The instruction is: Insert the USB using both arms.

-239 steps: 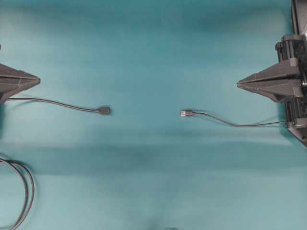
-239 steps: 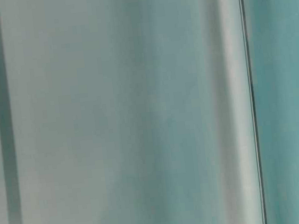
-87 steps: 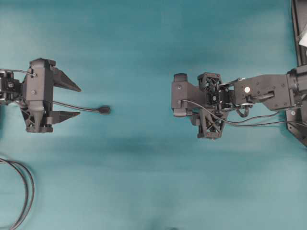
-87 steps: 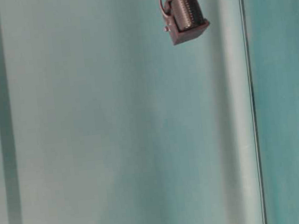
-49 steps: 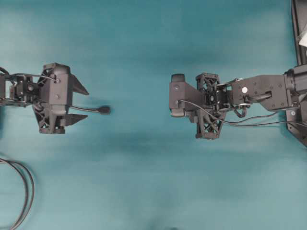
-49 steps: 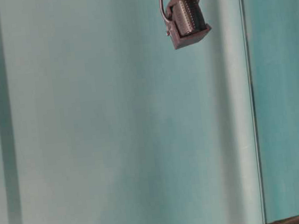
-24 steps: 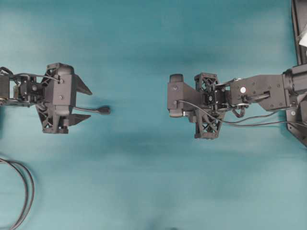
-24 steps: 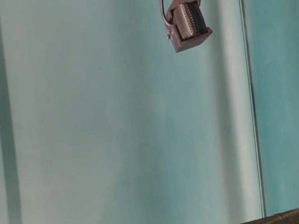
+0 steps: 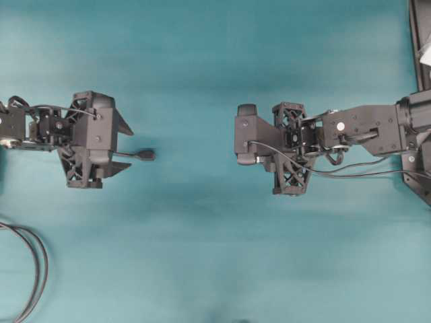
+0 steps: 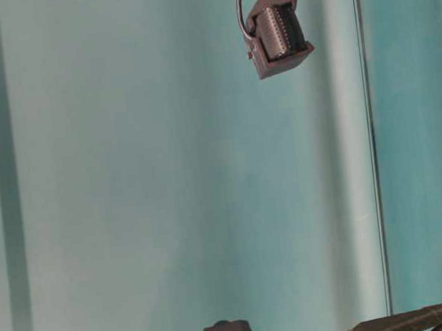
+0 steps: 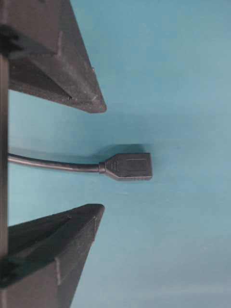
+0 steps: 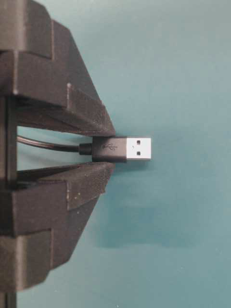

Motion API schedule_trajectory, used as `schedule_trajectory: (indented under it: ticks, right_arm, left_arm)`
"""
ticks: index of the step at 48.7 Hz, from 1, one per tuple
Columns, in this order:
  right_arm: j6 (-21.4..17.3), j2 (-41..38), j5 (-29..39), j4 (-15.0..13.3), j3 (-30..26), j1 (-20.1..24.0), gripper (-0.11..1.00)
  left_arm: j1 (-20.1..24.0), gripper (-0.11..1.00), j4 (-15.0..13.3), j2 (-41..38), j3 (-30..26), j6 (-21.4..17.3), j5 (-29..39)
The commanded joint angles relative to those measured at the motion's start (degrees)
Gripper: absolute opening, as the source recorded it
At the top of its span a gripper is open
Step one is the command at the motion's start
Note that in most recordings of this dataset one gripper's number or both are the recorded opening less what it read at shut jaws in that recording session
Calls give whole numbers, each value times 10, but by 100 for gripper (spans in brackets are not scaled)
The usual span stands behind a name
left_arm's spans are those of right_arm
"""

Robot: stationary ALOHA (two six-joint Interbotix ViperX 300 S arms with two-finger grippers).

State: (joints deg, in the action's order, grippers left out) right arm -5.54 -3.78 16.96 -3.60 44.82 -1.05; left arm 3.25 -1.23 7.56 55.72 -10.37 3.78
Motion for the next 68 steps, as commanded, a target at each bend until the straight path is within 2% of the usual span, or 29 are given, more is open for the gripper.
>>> schedule_trajectory:
  ticks: [1,19,30,34,43,48,68]
  right_arm:
    - [-1,-16,-10,-2,-8,-5,22]
    - [-1,-16,-10,-2,-4,-5,22]
    - [-1,-16,-10,-2,-5,-4,22]
    - [-1,-16,-10,-2,-6,-5,22]
    - [-1,-15,-10,-2,-8,-4,22]
    - [-1,-16,-10,-2,-8,-5,22]
    - [-2,-15,-11,-2,-8,-4,22]
  left_arm:
    - [0,85,1,-3,-11,-9,-4]
    - [0,85,1,-47,-39,-11,-17]
    - [-4,84,1,-76,-52,-29,-22]
    - [-4,80,1,-84,-52,-32,-25]
    - [-4,60,1,-91,-52,-36,-35]
    - [-4,53,1,-91,-53,-44,-38]
    - [-6,53,1,-118,-62,-46,-29]
